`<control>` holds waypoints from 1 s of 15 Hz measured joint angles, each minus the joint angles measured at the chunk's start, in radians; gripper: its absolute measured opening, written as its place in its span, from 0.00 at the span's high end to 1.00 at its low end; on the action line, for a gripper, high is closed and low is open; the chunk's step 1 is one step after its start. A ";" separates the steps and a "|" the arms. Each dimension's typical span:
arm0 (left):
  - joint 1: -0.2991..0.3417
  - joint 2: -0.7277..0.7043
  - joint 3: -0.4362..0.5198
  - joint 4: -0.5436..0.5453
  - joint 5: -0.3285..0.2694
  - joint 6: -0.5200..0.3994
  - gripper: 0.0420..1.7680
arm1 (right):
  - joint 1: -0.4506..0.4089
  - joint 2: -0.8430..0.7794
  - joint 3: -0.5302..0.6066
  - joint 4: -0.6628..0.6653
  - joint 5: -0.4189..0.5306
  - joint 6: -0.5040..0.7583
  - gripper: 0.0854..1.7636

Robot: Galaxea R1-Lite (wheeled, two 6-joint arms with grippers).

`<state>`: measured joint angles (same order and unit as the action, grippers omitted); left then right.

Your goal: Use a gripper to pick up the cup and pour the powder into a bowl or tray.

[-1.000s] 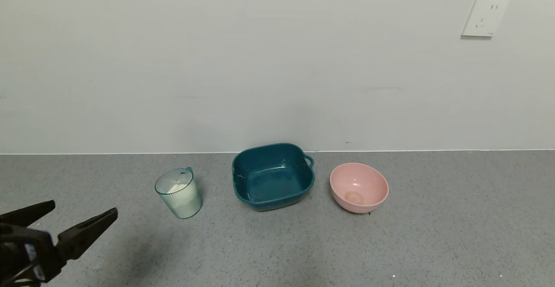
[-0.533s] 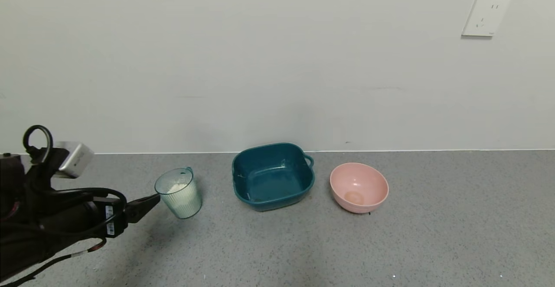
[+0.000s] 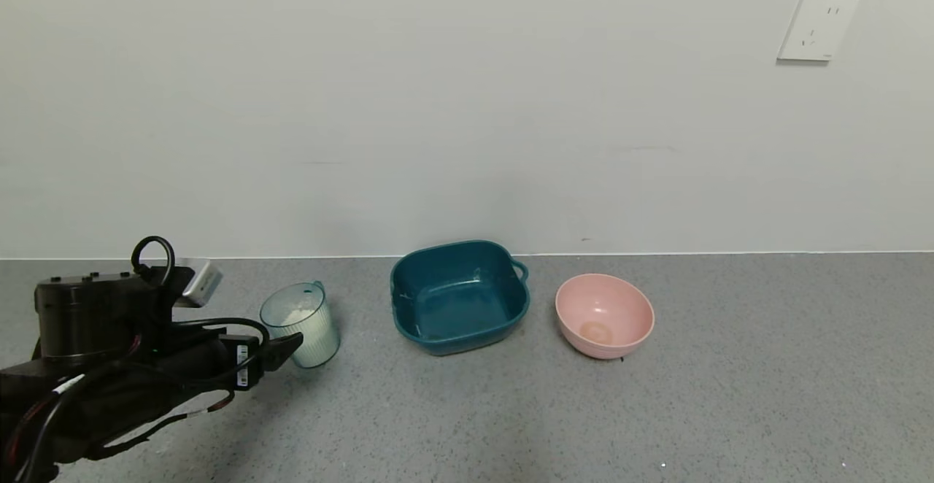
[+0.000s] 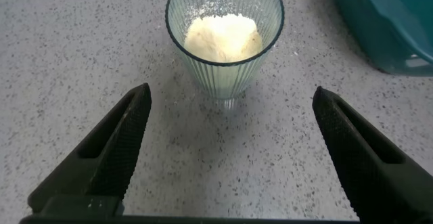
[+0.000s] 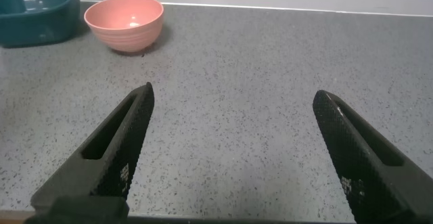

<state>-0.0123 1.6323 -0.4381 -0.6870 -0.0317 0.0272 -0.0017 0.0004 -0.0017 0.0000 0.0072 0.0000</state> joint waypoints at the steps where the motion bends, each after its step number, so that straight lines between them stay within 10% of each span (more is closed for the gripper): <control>1: 0.000 0.033 0.009 -0.047 0.000 0.000 0.03 | 0.000 0.000 0.000 0.000 0.000 0.000 0.03; 15: -0.001 0.491 0.087 -0.749 -0.014 0.017 0.03 | 0.000 0.000 0.000 0.000 0.000 0.000 0.03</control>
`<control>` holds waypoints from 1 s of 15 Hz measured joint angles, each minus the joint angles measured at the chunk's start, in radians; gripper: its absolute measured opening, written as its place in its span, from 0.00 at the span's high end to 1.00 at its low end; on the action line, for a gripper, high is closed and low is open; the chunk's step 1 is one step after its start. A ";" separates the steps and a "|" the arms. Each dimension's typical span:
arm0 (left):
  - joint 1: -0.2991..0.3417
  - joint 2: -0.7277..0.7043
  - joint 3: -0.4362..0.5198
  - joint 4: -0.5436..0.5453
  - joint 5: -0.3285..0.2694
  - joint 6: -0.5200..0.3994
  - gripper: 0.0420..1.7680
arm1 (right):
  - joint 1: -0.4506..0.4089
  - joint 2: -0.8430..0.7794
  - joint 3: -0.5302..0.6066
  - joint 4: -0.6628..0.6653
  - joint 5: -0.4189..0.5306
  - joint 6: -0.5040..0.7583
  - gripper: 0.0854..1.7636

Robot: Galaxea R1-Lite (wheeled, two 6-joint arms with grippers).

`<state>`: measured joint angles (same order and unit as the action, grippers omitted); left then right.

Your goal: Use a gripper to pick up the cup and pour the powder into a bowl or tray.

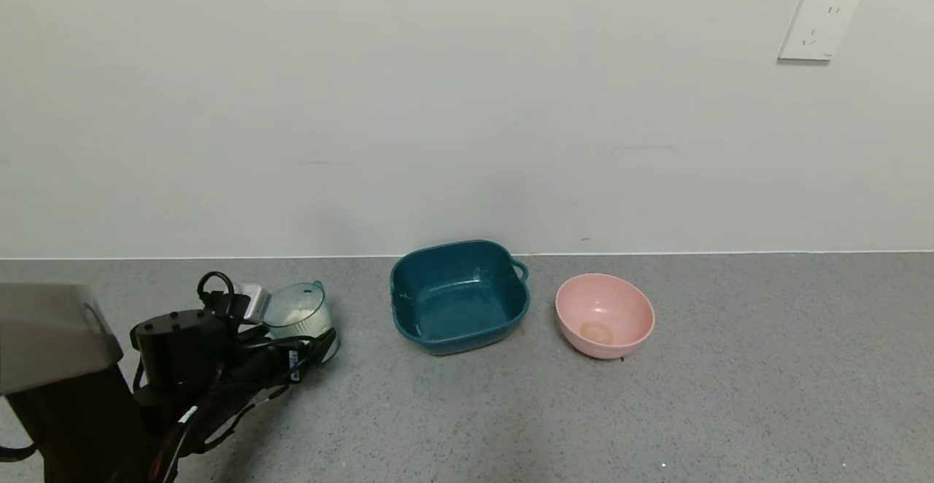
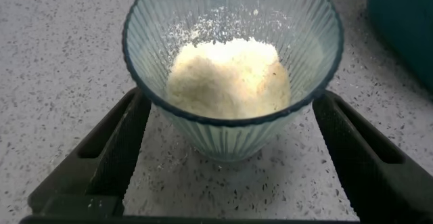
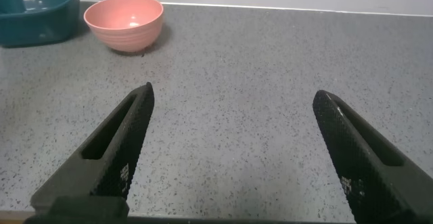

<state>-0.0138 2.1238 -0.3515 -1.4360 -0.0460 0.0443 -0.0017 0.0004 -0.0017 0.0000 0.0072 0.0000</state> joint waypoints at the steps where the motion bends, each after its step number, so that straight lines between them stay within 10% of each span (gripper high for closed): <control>1: 0.000 0.019 -0.004 -0.016 0.000 0.000 0.03 | 0.000 0.000 0.000 0.000 0.000 0.000 0.03; 10: 0.003 0.102 -0.064 -0.021 -0.003 0.002 0.03 | 0.000 0.000 0.000 0.000 0.000 0.000 0.03; 15: 0.008 0.118 -0.083 -0.022 -0.003 0.000 0.28 | 0.000 0.000 0.000 0.000 0.000 0.000 0.03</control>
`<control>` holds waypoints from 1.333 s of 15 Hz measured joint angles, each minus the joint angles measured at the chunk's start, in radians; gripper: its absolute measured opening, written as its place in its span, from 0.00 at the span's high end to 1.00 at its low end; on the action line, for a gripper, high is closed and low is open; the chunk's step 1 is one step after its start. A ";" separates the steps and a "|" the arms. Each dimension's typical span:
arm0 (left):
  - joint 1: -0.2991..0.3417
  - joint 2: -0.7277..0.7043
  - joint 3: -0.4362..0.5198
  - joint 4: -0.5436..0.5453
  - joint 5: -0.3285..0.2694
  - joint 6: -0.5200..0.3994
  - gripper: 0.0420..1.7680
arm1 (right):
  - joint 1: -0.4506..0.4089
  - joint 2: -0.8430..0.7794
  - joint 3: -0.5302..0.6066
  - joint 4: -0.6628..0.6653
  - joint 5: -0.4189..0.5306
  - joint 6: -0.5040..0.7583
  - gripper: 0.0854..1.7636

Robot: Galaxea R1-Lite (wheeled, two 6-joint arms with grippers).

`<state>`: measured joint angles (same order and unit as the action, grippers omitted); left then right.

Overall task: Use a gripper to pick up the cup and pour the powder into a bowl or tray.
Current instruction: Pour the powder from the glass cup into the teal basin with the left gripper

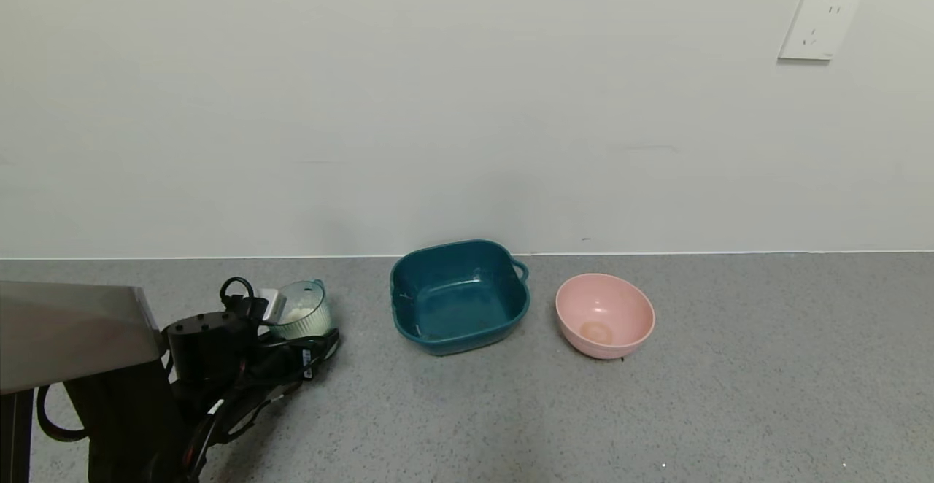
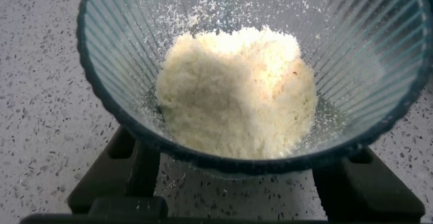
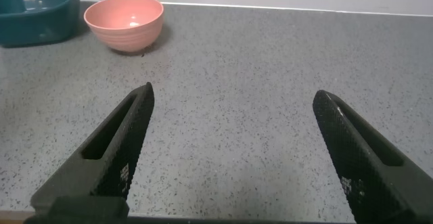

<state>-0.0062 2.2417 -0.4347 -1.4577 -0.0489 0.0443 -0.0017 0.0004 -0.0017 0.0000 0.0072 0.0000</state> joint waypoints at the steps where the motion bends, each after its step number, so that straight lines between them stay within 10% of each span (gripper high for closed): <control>1: 0.000 0.001 0.000 0.000 0.000 0.000 0.28 | 0.000 0.000 0.000 0.000 0.000 0.000 0.03; 10: 0.000 -0.042 0.004 0.034 -0.001 0.039 0.29 | 0.000 0.000 0.000 0.000 0.000 0.000 0.03; 20: -0.016 -0.260 -0.206 0.505 0.006 0.129 0.29 | 0.000 0.000 0.000 0.000 0.000 0.000 0.03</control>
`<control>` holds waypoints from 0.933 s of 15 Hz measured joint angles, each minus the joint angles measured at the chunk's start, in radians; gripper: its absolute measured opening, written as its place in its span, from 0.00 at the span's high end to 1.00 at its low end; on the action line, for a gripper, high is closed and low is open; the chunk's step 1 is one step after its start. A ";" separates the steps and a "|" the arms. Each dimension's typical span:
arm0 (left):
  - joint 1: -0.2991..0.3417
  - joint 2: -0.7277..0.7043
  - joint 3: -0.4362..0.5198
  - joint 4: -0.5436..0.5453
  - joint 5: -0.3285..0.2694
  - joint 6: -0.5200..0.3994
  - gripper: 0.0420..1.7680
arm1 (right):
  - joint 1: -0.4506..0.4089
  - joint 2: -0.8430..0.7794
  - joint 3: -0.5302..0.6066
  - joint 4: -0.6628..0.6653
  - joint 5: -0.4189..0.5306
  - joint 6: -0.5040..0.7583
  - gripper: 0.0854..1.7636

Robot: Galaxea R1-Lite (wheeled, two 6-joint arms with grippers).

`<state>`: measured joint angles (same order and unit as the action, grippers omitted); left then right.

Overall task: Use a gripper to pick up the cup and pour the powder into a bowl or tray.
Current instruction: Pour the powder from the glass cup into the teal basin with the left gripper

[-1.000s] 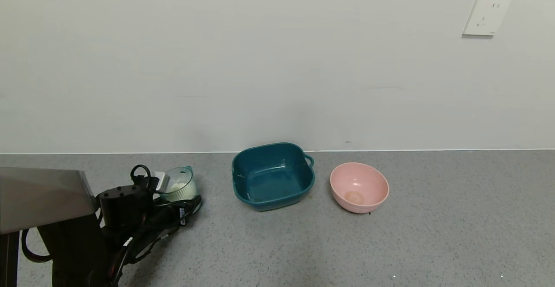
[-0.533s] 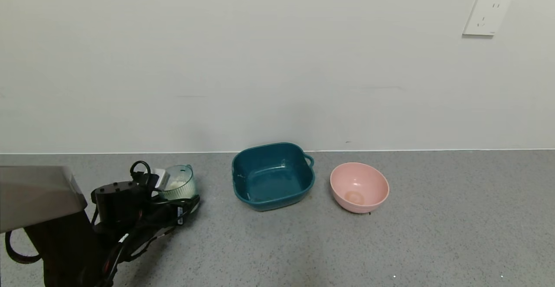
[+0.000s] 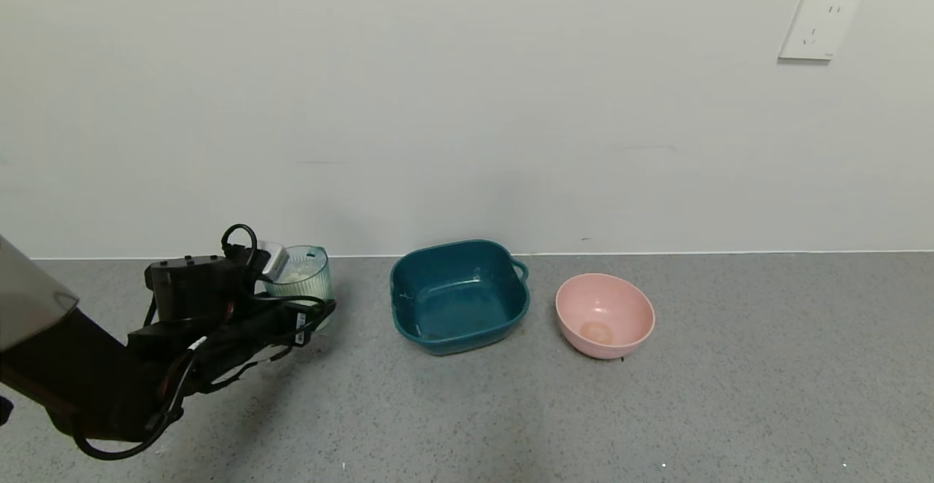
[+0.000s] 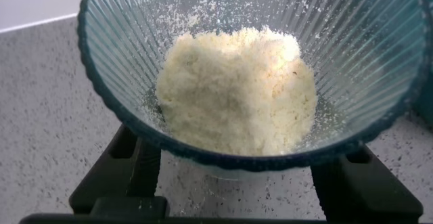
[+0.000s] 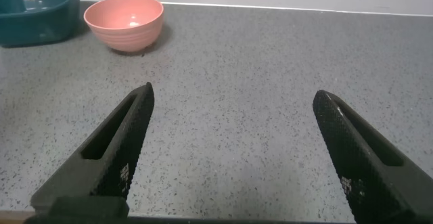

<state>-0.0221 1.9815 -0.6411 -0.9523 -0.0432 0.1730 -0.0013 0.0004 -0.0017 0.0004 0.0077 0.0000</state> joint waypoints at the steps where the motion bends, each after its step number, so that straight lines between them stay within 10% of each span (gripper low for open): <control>1: -0.005 -0.015 -0.027 0.042 0.002 0.010 0.29 | 0.001 0.000 0.000 0.000 0.000 0.000 0.03; 14: -0.121 -0.060 -0.364 0.477 0.114 0.367 0.29 | 0.001 0.000 0.000 0.000 0.000 0.000 0.03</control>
<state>-0.1432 1.9215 -1.0053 -0.4757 0.0706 0.5396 0.0000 0.0004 -0.0017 0.0000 0.0072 0.0000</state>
